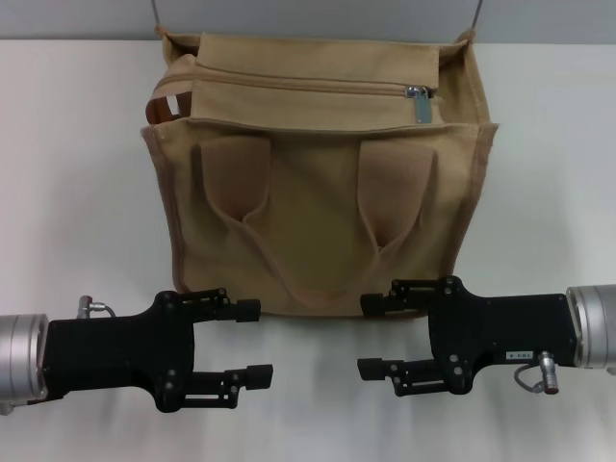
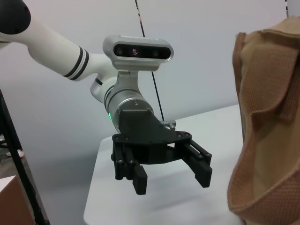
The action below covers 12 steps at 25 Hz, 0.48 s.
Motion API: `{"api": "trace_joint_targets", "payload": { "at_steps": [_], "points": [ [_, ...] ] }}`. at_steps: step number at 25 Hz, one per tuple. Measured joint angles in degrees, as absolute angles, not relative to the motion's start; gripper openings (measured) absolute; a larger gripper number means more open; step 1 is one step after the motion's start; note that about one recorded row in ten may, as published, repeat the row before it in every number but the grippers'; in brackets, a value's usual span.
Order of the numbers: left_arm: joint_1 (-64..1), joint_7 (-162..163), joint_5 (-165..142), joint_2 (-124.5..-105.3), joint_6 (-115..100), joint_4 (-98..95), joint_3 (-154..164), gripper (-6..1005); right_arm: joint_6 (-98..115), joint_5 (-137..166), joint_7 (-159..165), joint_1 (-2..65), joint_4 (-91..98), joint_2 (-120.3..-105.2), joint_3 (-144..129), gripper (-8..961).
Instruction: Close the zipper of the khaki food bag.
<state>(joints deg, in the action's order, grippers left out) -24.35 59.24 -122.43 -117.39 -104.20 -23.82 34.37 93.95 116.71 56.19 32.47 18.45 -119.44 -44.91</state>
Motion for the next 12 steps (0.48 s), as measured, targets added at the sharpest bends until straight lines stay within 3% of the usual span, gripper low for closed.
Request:
{"api": "trace_joint_targets", "payload": {
  "at_steps": [12],
  "points": [
    [-24.42,59.23,-122.43,-117.34,-104.24,-23.82,34.37,770,93.99,116.65,56.16,32.52,18.45,-119.44,-44.91,733]
  ]
}}
